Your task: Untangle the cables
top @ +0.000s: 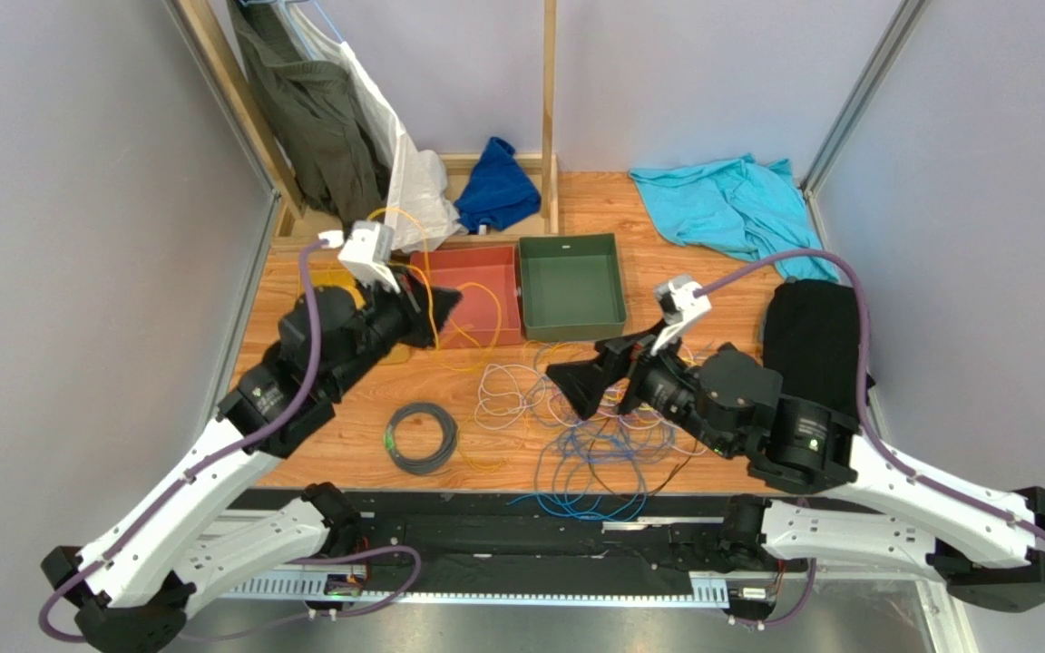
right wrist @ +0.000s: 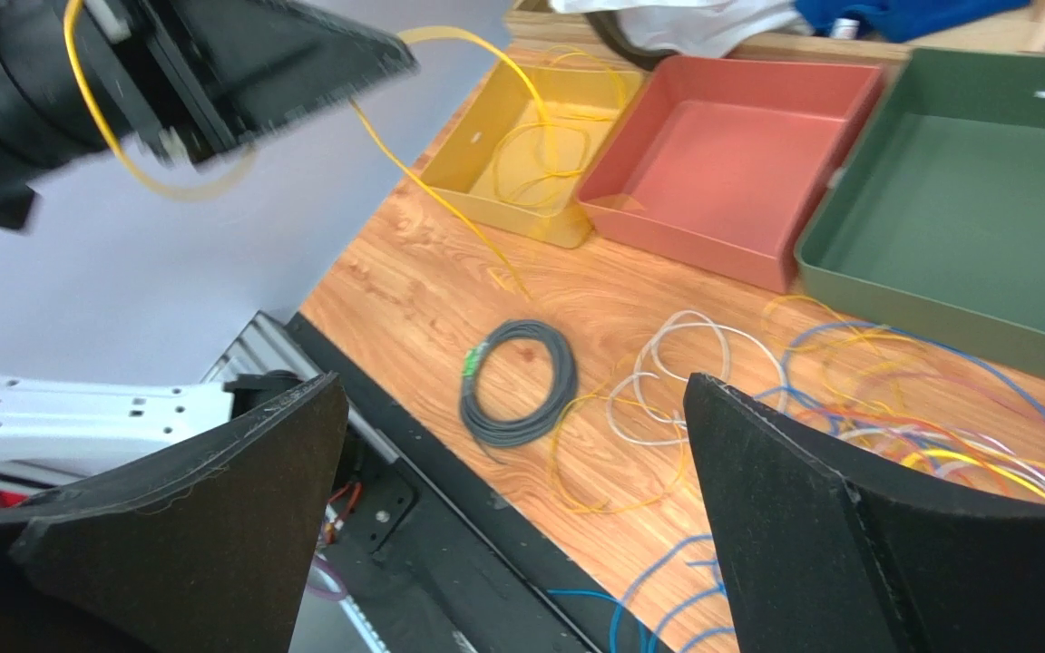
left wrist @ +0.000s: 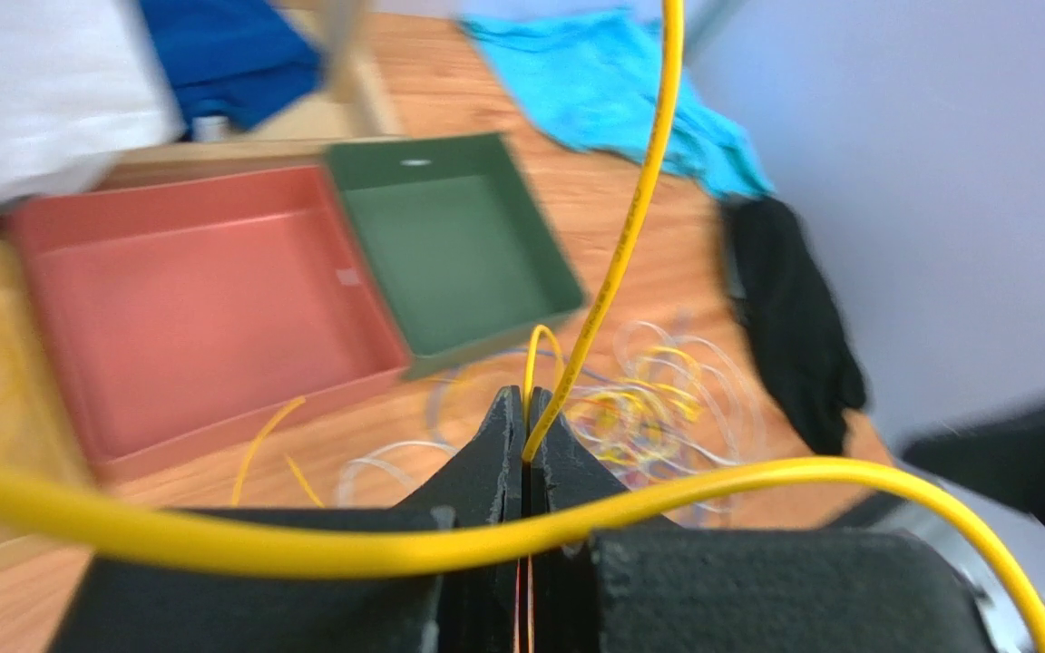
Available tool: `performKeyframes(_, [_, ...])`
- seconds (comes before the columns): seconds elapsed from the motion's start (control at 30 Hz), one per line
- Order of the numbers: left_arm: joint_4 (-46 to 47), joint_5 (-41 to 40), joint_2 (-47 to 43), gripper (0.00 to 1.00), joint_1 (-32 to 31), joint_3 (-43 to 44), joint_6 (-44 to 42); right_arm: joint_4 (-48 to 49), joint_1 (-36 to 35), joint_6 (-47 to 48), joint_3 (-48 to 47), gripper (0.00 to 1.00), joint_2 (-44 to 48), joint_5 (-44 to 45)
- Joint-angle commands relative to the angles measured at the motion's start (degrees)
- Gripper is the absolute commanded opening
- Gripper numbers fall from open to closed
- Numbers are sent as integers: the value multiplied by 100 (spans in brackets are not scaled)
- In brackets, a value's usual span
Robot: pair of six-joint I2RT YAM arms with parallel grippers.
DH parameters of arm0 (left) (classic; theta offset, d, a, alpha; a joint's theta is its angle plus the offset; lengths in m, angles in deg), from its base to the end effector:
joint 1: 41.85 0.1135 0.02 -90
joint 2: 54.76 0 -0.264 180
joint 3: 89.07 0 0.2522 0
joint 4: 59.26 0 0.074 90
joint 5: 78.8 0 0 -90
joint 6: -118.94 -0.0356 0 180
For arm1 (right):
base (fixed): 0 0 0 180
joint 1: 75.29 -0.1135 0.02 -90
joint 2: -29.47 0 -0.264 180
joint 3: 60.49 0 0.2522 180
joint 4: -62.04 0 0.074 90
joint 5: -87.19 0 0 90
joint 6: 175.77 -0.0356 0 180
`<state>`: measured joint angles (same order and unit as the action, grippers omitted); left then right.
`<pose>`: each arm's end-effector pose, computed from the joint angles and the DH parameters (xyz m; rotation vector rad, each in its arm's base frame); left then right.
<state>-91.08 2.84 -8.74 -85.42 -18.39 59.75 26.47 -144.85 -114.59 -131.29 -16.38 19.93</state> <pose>0.1298 -0.1163 0.3951 0.0830 1.7655 -0.8379 0.0722 0.1543 0.3896 -0.3460 1.7976 0.8969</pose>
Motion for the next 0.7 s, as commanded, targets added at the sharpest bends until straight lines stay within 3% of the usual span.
performKeyframes(0.0, [-1813,-315,530,0,718,1132,145,-245,13,34,403,100,610,538])
performKeyframes(0.27, [-3167,-1791,1838,0,1008,3883,-338,-448,13,-97,1150,100,1367,495])
performKeyframes(0.33, [-3352,-1967,2050,0,1131,4124,-443,-526,13,-106,1229,100,1446,486])
performKeyframes(0.67, [-2659,-1186,2166,0,2449,3072,-374,-746,13,69,1581,100,1965,529])
